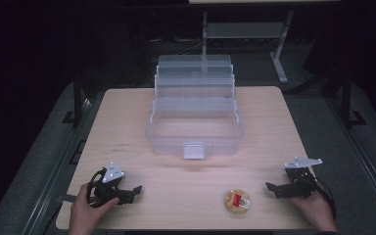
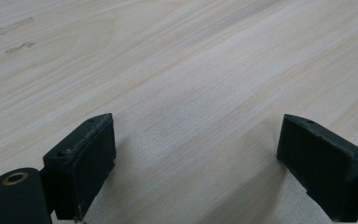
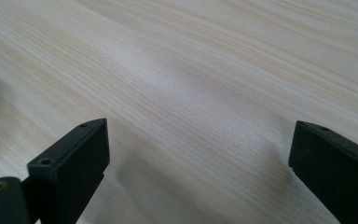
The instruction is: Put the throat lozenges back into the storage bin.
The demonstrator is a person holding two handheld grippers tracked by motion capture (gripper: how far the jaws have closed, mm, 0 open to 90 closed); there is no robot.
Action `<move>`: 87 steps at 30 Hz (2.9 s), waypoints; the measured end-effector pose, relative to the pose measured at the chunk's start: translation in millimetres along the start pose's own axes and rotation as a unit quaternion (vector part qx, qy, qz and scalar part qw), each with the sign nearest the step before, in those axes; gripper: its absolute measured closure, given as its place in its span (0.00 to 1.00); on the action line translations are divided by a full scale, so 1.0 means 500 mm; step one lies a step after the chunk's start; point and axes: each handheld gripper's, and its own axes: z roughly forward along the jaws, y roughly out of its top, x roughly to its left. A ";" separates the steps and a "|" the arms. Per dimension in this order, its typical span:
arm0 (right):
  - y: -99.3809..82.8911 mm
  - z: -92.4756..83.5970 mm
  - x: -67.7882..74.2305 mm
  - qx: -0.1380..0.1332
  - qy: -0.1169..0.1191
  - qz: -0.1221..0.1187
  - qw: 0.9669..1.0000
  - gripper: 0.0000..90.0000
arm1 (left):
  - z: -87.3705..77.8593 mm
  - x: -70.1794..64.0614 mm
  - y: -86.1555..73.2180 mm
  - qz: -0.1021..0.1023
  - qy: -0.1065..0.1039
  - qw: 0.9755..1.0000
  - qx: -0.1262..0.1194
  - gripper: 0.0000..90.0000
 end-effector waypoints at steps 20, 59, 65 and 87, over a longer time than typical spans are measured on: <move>0.013 -0.031 0.016 0.011 0.011 -0.013 1.000 0.04 | 0.000 0.000 0.000 0.000 0.000 1.000 0.000 0.12; 0.030 -0.070 0.095 0.020 0.063 -0.059 0.996 0.04 | 0.000 0.000 0.000 0.000 0.000 1.000 0.000 0.12; 0.035 -0.070 0.108 0.024 0.070 -0.070 0.995 0.04 | 0.000 0.000 0.000 0.000 0.000 1.000 0.000 0.12; 0.050 -0.048 0.168 0.033 0.104 -0.104 0.989 0.04 | 0.000 0.000 0.000 0.000 0.000 1.000 0.000 0.12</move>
